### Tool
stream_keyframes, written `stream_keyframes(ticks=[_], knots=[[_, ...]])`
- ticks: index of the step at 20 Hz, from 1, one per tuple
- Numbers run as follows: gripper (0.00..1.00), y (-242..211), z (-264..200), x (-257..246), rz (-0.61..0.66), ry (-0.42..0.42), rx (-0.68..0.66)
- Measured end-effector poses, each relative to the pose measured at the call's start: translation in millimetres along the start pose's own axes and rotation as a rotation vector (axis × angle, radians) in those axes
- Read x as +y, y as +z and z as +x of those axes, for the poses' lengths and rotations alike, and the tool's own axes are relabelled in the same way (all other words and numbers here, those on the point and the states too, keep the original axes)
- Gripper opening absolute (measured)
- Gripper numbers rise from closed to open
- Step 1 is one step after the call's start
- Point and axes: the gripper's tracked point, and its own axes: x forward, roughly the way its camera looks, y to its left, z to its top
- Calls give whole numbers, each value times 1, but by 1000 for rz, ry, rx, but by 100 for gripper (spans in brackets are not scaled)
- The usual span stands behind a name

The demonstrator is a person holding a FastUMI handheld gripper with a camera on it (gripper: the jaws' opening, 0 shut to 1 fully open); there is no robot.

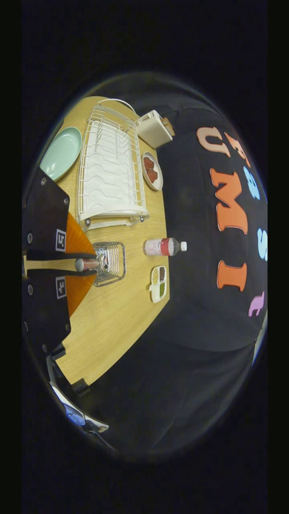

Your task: Take the plate from the dish rack, then take the spoon from the basket and place it into the plate.

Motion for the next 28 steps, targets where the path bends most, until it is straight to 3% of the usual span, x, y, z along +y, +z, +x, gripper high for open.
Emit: stream_keyframes(ticks=[7,16,28], knots=[[8,20,-51,2,39,-26,-76],[8,18,-119,35,69,12,-121],[8,-38,-171,131,34,210,-87]])
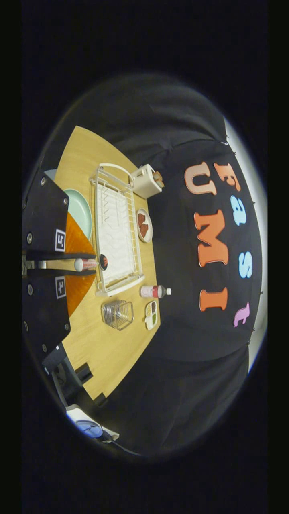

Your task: Take the plate from the dish rack, then take the spoon from the basket and place it into the plate.

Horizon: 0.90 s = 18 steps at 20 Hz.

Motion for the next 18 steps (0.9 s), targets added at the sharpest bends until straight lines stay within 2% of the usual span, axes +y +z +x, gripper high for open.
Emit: stream_keyframes(ticks=[9,15,18], knots=[[8,-47,21,72,-60,184,82],[12,-71,43,98,-124,242,126],[14,-82,53,94,-162,228,155]])
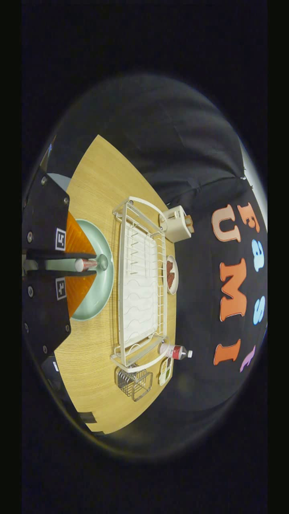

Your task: Take the plate from the dish rack, then take the spoon from the basket and place it into the plate.

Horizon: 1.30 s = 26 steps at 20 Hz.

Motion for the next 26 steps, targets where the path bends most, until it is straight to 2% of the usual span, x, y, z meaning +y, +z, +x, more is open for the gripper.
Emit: stream_keyframes(ticks=[3,7,8,9,10,12,13,26], knots=[[17,-6,12,-6,-7,-18,28],[44,5,9,-26,20,-64,14],[56,11,8,-35,26,-82,2],[62,16,6,-43,31,-96,-9],[76,23,5,-51,37,-108,-21],[93,33,0,-70,49,-144,-39],[96,37,-2,-78,56,-159,-47],[98,114,-68,-200,124,-375,-220]])
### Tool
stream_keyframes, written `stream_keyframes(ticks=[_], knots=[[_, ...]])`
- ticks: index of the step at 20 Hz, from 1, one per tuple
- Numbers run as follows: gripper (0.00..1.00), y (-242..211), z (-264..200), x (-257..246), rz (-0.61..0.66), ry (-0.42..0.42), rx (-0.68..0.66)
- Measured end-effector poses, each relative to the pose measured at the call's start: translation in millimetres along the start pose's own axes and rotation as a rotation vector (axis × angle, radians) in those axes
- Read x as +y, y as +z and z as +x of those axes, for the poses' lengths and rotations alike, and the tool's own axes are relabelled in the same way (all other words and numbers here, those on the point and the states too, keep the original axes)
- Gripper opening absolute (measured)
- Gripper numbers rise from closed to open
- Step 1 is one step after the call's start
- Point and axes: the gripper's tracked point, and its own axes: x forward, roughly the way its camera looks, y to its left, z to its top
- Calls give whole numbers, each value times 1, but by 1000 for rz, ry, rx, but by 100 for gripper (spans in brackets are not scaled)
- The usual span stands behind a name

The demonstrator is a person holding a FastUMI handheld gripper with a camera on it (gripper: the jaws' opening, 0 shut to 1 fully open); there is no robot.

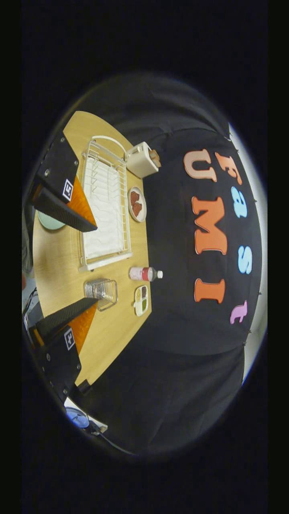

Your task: Take the plate from the dish rack, then take the spoon from the basket and place it into the plate.

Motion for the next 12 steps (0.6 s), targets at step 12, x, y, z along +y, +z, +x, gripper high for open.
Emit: stream_keyframes(ticks=[12], knots=[[98,54,-18,-89,106,-145,-164]])
